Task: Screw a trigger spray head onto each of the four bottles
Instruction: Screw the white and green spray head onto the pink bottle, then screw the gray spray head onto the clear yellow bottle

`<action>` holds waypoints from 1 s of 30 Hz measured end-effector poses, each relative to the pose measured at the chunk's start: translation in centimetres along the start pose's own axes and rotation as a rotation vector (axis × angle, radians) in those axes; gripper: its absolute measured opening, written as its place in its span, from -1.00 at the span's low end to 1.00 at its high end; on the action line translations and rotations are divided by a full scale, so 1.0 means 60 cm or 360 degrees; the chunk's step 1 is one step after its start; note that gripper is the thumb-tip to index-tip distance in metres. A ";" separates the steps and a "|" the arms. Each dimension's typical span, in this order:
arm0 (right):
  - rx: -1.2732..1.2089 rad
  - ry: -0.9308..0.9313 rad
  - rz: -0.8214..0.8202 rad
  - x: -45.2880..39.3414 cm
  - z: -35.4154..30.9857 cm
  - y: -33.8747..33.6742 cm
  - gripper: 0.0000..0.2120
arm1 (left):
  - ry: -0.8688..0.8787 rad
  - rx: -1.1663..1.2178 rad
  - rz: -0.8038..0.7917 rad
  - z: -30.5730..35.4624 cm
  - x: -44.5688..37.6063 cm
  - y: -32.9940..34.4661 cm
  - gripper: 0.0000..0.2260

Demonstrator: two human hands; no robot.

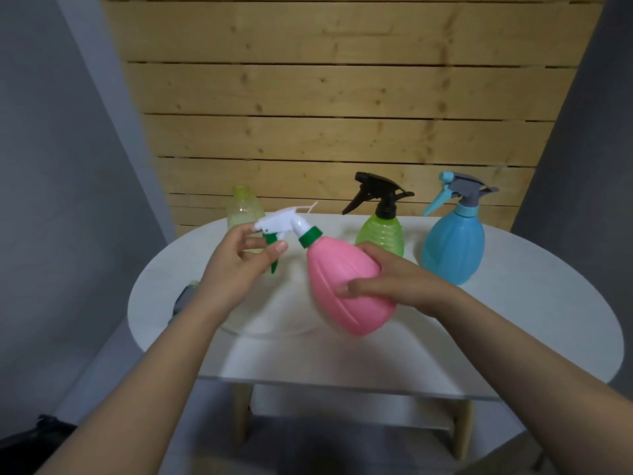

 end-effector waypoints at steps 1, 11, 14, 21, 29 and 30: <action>-0.0073 -0.0013 0.0036 -0.009 -0.001 0.003 -0.33 | -0.0059 0.0085 0.0005 -0.008 -0.001 0.000 -0.57; -0.0431 -0.0235 0.0284 -0.106 -0.008 0.021 -0.23 | -0.0152 0.0255 -0.0267 -0.032 -0.028 0.069 -0.71; -0.0351 -0.0312 0.0295 -0.124 -0.009 0.020 -0.25 | -0.0174 0.0244 -0.0240 -0.043 -0.047 0.075 -0.68; -0.0087 -0.0327 0.0395 -0.150 -0.006 0.021 -0.20 | -0.0071 0.0188 -0.0290 -0.049 -0.068 0.096 -0.63; 0.0311 -0.0030 0.0585 -0.133 0.012 0.030 -0.21 | -0.0081 -0.0024 -0.0067 -0.057 -0.059 0.062 -0.73; 0.0319 0.0006 0.0650 -0.123 0.016 0.029 -0.26 | -0.0078 -0.0069 -0.0002 -0.059 -0.053 0.049 -0.78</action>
Point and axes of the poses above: each hand's wrist, its own x-axis away from the middle knuckle, its own y-axis out of the palm, z = x × y, the point moved 10 cm from there along -x, towards the middle knuckle, and after that the axes turned 2 degrees about -z, right-handed, at the moved point
